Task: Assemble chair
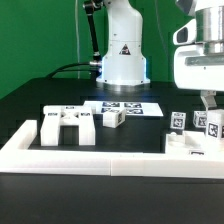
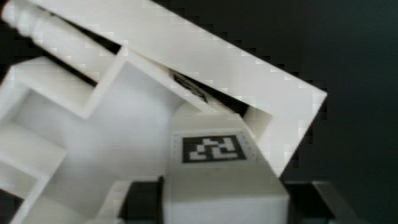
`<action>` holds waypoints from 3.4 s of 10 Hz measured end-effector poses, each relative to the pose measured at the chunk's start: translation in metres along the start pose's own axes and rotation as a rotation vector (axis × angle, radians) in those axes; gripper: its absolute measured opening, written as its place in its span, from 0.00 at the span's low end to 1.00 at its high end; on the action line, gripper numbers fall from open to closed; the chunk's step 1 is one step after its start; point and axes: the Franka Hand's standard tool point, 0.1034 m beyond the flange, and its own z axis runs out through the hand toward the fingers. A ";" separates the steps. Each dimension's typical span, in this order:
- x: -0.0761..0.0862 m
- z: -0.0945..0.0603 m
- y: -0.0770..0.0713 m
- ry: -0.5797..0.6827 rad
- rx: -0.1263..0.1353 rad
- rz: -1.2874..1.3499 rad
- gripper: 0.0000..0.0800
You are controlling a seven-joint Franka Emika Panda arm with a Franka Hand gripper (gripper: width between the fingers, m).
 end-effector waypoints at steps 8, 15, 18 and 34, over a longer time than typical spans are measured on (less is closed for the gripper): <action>-0.002 0.001 -0.002 0.007 -0.009 -0.048 0.79; 0.000 0.000 -0.004 0.019 0.002 -0.677 0.81; -0.001 0.000 -0.004 0.028 -0.011 -0.950 0.81; 0.014 -0.002 -0.002 0.041 -0.015 -0.837 0.36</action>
Offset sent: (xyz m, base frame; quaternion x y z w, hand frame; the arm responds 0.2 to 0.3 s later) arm 0.0000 0.0000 0.0000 0.0000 0.0000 0.1938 0.9810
